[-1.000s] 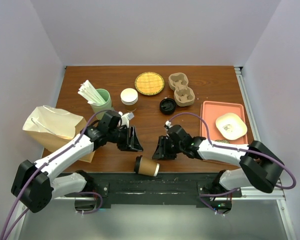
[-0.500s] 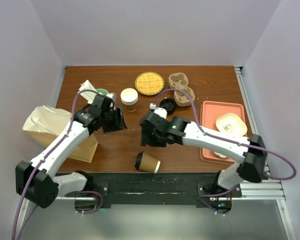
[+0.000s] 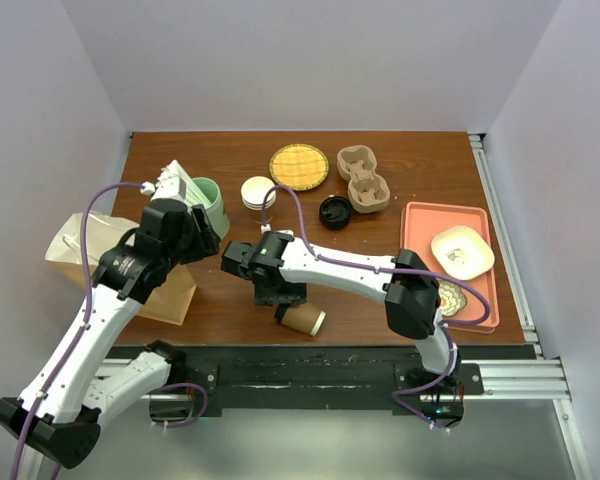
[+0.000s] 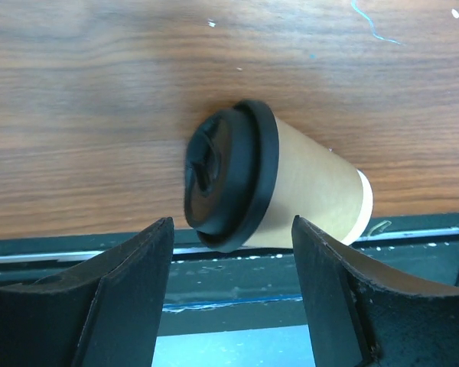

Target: Pack the takeout coffee

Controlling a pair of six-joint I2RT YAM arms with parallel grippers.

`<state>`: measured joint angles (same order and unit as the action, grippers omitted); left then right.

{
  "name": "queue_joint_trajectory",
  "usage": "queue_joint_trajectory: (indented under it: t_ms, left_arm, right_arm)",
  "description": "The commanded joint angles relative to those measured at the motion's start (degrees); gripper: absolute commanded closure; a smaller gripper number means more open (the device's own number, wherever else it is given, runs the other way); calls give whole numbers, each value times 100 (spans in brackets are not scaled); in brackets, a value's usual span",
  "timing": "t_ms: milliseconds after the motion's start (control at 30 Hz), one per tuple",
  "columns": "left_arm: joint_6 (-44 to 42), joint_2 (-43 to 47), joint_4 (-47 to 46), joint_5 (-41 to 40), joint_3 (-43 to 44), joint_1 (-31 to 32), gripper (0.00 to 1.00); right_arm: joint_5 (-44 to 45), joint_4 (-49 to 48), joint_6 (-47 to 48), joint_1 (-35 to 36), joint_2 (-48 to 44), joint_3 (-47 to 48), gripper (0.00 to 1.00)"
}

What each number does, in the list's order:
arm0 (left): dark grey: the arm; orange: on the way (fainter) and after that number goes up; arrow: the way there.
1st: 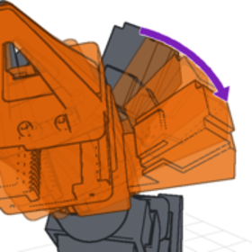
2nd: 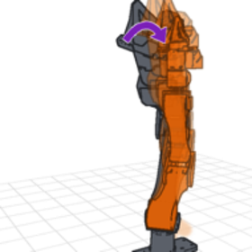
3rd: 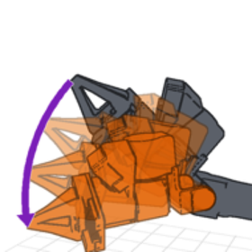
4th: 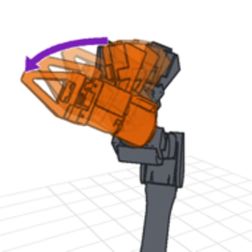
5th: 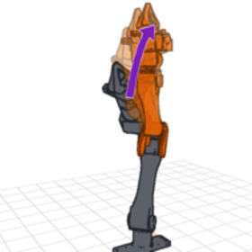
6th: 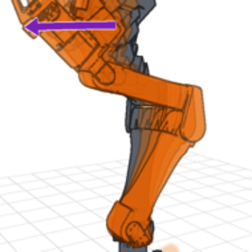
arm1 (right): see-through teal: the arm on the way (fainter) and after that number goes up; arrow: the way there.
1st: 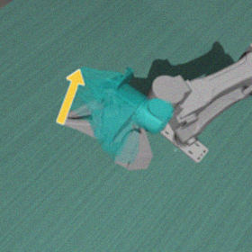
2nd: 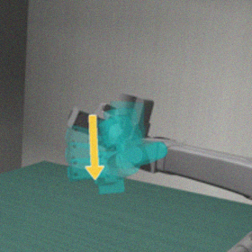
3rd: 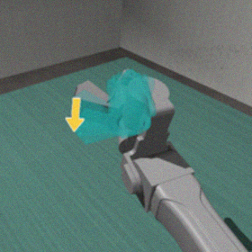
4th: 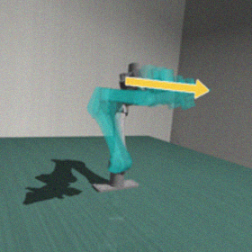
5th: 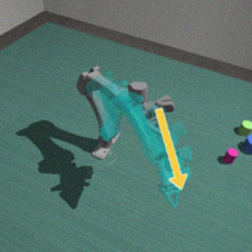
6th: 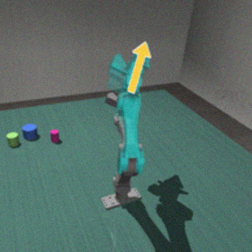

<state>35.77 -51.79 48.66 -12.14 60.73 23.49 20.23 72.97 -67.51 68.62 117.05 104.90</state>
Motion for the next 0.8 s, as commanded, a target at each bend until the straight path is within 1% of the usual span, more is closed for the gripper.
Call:
queue_joint_trajectory:
  t_ms: [0, 133, 300, 467, 633, 767]
  left_arm:
    - [132, 222, 214, -245, -61, -11, 38]
    - [106, 248, 310, -245, 44, 24, 38]
    - [97, 362, 451, -324, 62, 121, 38]
    - [132, 477, 486, -210, -8, 148, 38]
    - [106, 407, 425, -236, 53, 148, 37]
    - [79, 301, 363, -201, 106, 148, 37]
  right_arm:
    - [314, 850, -228, -15, 45, 267, 34]
    - [438, 973, -202, -129, 326, 373, 36]
    - [544, 930, -149, -200, 353, 400, 43]
    - [561, 886, -53, -270, 371, 294, 51]
    - [649, 842, 106, -314, 371, 294, 58]
    - [710, 780, 325, -340, 336, 382, 62]
